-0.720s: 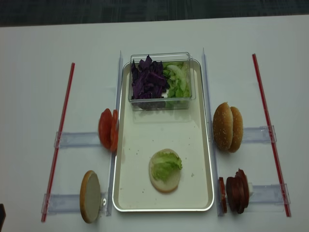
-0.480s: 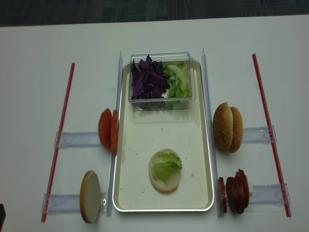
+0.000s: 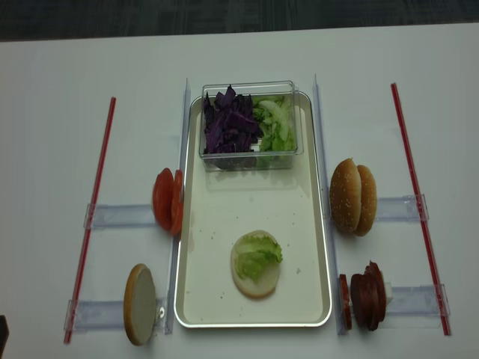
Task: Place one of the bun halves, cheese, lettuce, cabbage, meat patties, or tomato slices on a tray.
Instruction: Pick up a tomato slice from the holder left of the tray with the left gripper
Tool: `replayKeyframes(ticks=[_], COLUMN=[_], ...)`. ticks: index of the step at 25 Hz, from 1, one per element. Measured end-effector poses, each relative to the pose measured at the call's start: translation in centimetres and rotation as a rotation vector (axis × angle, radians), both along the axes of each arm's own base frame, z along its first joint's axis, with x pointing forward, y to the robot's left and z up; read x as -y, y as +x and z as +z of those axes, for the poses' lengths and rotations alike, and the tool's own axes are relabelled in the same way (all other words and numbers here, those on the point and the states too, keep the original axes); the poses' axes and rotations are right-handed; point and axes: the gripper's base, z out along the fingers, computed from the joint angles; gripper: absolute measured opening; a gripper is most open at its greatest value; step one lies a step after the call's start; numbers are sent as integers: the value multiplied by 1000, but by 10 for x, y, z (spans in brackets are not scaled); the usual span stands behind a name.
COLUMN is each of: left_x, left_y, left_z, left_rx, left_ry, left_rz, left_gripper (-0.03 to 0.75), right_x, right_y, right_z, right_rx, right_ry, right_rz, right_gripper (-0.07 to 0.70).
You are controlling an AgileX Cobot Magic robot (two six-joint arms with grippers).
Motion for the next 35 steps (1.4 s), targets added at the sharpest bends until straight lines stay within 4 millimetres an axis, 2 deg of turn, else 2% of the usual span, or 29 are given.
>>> replayKeyframes(ticks=[20, 35], left_x=[0, -3], left_y=[0, 55], left_z=[0, -5], left_rx=[-2, -369], left_ry=[0, -52], left_rz=[0, 26], left_gripper=[223, 223], right_x=[0, 0], right_y=[0, 0], right_z=[0, 0], right_rx=[0, 0], right_ry=[0, 0], right_rz=[0, 0], right_gripper=[337, 337])
